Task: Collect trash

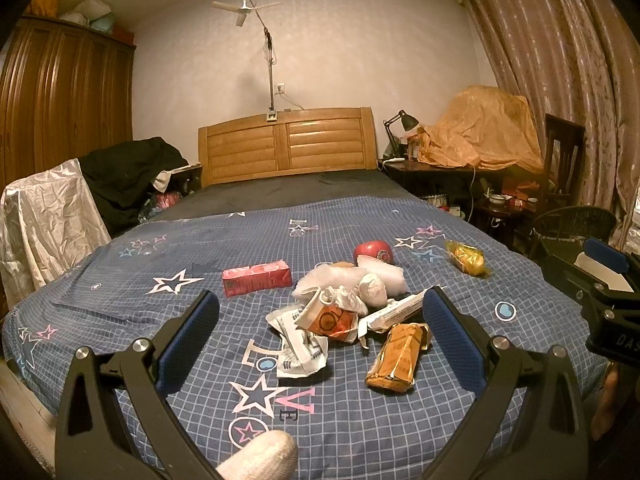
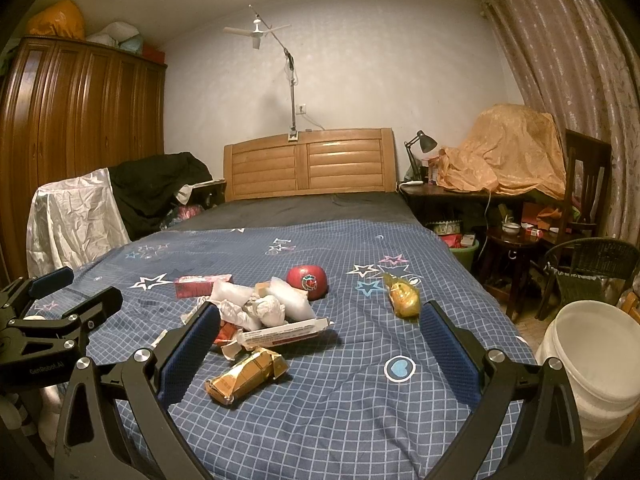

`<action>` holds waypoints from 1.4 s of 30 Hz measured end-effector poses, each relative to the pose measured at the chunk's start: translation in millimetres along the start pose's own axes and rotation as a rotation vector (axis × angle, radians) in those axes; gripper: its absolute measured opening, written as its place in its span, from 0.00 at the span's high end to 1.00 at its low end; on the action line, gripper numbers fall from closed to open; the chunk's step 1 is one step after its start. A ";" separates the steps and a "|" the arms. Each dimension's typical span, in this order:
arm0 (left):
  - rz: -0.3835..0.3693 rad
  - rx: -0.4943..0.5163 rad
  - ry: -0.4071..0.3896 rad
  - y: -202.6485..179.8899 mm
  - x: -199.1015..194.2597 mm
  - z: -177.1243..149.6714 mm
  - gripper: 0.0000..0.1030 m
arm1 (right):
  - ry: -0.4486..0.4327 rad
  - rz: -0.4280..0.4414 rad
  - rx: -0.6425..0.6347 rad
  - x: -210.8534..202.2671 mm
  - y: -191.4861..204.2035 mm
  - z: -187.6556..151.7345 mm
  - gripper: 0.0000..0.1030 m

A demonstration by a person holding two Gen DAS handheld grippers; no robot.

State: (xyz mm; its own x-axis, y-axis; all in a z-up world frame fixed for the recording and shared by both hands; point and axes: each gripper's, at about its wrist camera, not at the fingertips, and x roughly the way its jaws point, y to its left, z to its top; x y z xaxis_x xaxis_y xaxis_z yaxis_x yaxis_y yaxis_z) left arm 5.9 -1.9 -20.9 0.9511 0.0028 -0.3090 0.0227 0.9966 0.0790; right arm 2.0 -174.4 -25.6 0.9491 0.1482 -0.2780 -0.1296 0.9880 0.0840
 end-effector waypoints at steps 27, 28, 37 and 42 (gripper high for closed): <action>-0.043 -0.036 0.177 14.3 28.6 -15.7 0.05 | 0.040 0.002 0.007 8.0 -2.8 -7.1 0.04; -0.068 -0.074 0.231 22.6 39.9 -22.2 0.05 | 0.043 0.001 0.010 8.0 -3.9 -8.1 0.04; -0.137 -0.143 0.558 55.8 134.8 -54.6 0.05 | 0.151 0.037 0.087 33.0 -15.3 -14.8 0.04; -0.063 -0.137 0.583 61.2 168.3 -57.5 0.05 | 0.285 0.122 0.242 61.1 -31.2 -32.8 0.04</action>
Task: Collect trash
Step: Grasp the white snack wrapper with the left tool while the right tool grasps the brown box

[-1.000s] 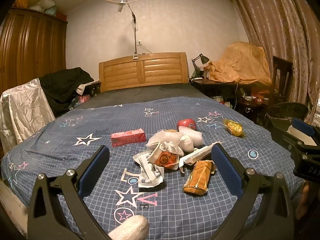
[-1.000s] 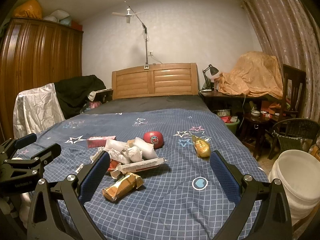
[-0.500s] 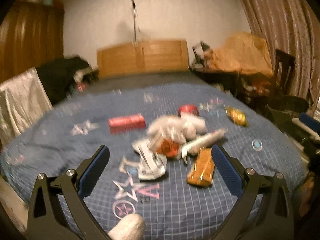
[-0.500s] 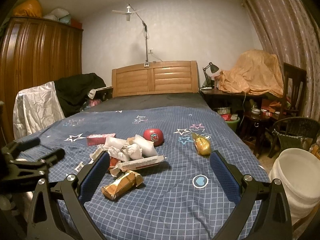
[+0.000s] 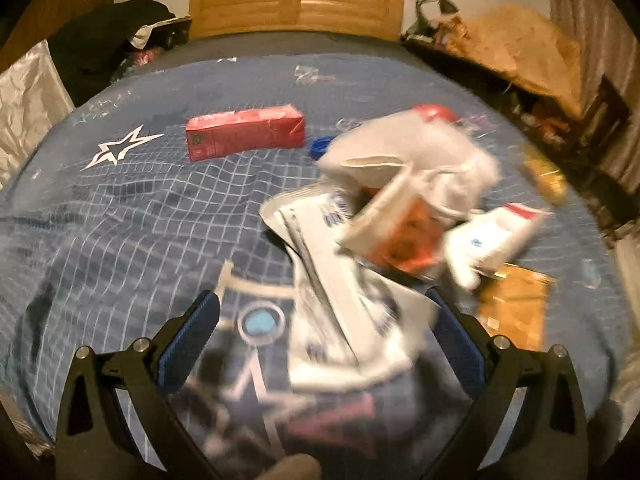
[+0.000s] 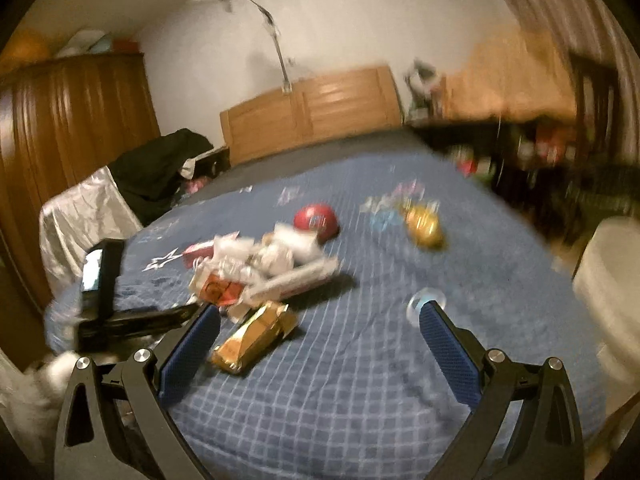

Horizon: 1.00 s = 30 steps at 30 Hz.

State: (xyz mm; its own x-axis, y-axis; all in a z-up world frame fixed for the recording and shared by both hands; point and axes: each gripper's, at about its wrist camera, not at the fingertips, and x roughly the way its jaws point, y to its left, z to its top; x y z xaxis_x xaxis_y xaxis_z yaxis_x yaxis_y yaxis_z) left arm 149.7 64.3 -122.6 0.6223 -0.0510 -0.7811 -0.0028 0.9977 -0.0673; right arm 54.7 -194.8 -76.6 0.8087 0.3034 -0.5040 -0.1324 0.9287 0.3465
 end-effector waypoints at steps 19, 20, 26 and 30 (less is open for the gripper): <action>-0.053 -0.083 0.074 47.0 5.1 -1.2 0.28 | 0.416 0.214 0.202 169.8 39.3 0.0 0.11; -0.046 -0.084 0.071 48.8 6.5 1.1 0.27 | 0.428 0.201 0.195 176.1 42.2 0.4 0.15; -0.055 -0.056 0.088 44.4 18.2 6.3 0.50 | 0.454 0.164 0.122 193.8 50.0 -1.7 0.54; -0.061 -0.066 0.051 47.3 6.8 3.5 0.56 | 0.439 0.194 0.091 180.6 55.3 -0.7 0.62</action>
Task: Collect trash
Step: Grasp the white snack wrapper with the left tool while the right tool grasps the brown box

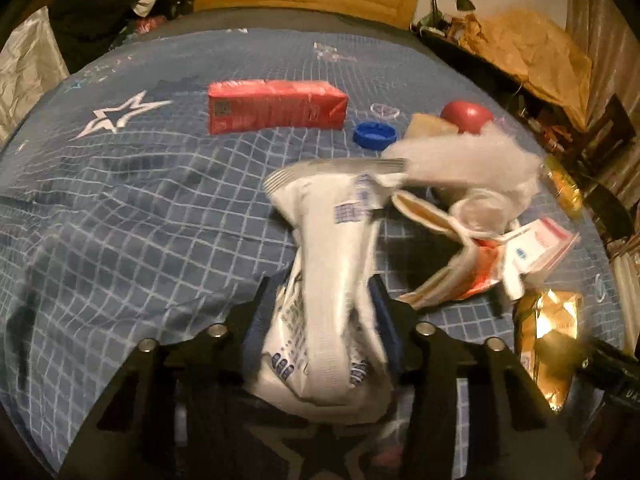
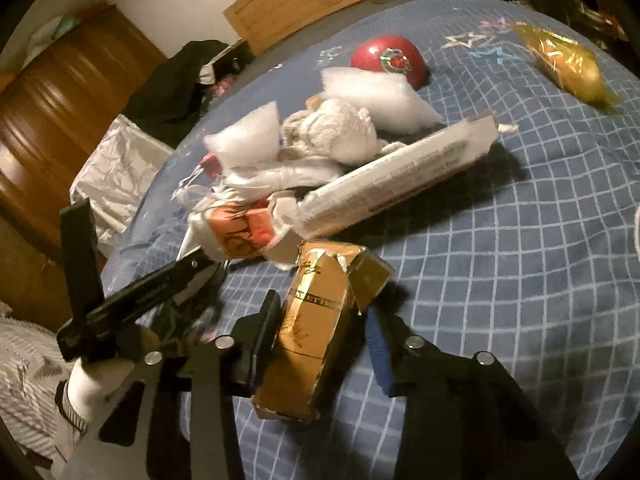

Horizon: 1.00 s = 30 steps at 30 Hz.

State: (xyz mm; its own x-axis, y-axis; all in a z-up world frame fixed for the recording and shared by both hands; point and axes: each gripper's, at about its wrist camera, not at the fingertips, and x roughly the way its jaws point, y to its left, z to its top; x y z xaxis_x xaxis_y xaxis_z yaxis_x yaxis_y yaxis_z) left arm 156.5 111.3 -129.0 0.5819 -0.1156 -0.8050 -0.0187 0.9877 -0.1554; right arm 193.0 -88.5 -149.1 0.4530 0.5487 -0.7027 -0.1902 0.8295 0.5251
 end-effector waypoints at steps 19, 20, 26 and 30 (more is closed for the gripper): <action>0.053 0.029 0.030 14.3 -21.8 -20.3 0.34 | -0.063 -0.076 -0.158 -68.5 5.5 -47.6 0.62; 0.067 0.036 0.029 12.2 -19.6 -17.2 0.34 | -0.044 -0.080 -0.152 -62.7 2.8 -47.5 0.61; 0.153 0.097 0.016 1.5 7.8 -12.4 0.60 | -0.020 -0.080 -0.154 -48.3 -1.5 -54.4 0.61; 0.125 0.080 -0.058 -2.4 -14.4 -19.5 0.68 | -0.093 -0.089 -0.185 -62.9 4.5 -56.7 0.65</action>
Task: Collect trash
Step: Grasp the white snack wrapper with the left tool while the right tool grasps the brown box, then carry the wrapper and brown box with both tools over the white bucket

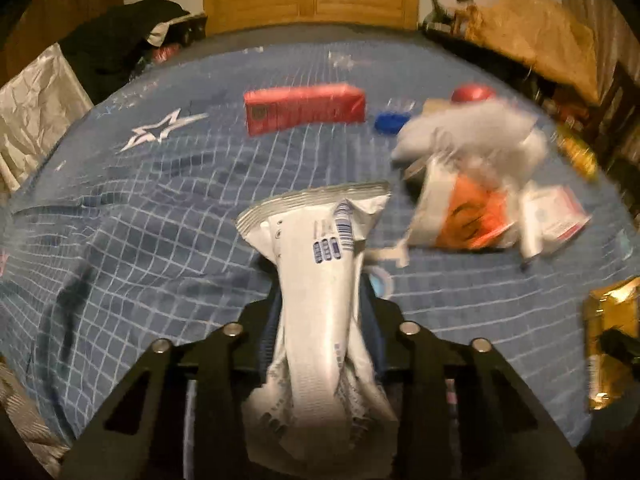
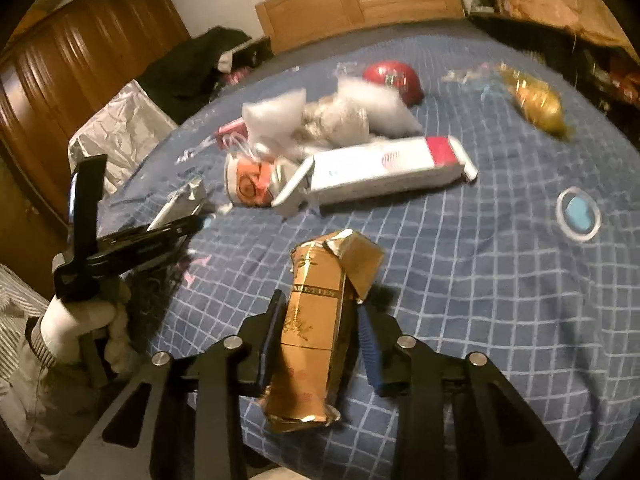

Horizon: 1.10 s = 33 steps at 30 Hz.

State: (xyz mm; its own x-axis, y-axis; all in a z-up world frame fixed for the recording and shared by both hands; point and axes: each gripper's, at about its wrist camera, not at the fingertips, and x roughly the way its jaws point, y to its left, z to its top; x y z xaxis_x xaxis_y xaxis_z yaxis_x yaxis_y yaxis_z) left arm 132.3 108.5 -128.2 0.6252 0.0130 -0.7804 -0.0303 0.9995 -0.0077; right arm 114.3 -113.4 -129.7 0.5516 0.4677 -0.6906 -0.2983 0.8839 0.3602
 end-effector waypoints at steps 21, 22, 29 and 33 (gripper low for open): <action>-0.152 0.056 -0.430 -100.7 -169.5 -4.7 0.67 | -0.444 -0.173 -0.153 -136.3 27.9 42.6 0.65; -0.149 0.055 -0.426 -101.0 -168.5 -4.1 0.67 | -0.443 -0.174 -0.154 -137.4 30.5 40.2 0.65; -0.153 0.045 -0.411 -100.7 -165.7 -6.8 0.67 | -0.430 -0.169 -0.158 -139.0 36.3 38.4 0.65; -0.155 0.043 -0.407 -98.8 -164.2 -6.0 0.67 | -0.429 -0.170 -0.158 -138.3 36.5 38.6 0.65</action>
State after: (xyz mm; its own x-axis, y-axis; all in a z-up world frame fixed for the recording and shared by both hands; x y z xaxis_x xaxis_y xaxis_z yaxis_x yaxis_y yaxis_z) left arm 28.0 7.4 -3.0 0.8763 -0.1354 -0.4624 0.1151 0.9907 -0.0720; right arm 57.1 -145.6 3.1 0.8644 0.3068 -0.3984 -0.2721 0.9517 0.1425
